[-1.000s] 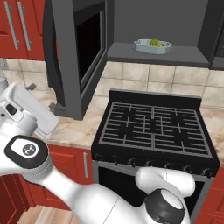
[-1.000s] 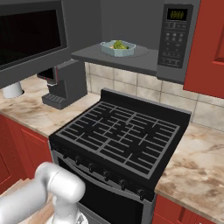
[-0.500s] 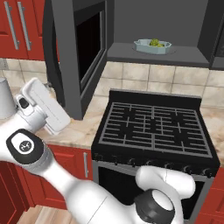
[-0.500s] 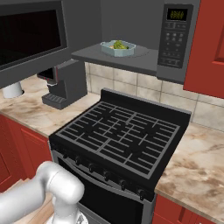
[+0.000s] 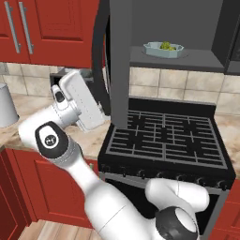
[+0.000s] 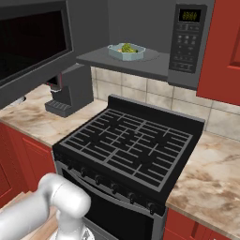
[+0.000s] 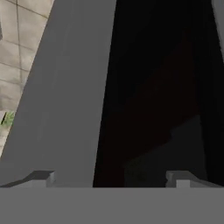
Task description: Place the tupperware containing the shrimp and broccoli meal in the microwave. Close the microwave door and press the start button to reheat the meal.
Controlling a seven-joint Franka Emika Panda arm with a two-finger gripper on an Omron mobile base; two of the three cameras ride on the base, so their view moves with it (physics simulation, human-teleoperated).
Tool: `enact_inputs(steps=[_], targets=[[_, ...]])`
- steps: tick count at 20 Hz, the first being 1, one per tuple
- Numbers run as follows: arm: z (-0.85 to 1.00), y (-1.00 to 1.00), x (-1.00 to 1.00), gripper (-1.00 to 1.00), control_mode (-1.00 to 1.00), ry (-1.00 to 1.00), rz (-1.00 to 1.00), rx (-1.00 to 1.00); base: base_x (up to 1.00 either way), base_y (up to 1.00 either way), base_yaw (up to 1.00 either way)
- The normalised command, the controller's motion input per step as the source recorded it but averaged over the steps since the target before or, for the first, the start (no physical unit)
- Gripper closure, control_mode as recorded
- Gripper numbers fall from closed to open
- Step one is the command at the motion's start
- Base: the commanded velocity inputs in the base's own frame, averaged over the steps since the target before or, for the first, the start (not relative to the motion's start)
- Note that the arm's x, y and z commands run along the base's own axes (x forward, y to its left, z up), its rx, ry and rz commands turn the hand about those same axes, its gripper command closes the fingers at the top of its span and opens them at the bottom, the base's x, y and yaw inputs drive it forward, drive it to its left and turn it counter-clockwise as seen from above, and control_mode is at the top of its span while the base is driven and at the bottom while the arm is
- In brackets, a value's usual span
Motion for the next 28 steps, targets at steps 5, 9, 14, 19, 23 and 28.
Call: enact_inputs(steps=[5,9,14,19,23,28], targets=[[0.41,-1.00,0.00,-1.00,-1.00,-0.10,-0.17,0.08,0.00,0.00,0.00],[0.28,-1.00,0.00,-1.00,-1.00,-0.07,-0.12,0.12,0.00,0.00,0.00],[0.12,-1.00,0.00,-1.00,-1.00,-0.05,-0.07,0.15,0.00,0.00,0.00],[0.02,-1.00,0.00,-1.00,-1.00,0.00,-0.01,0.15,0.00,0.00,0.00],[0.00,-0.97,0.18,-1.00,-1.00,0.00,0.00,0.14,0.00,0.00,0.00],[0.00,-0.65,0.58,-1.00,-1.00,0.07,0.01,0.14,0.00,0.00,0.00]])
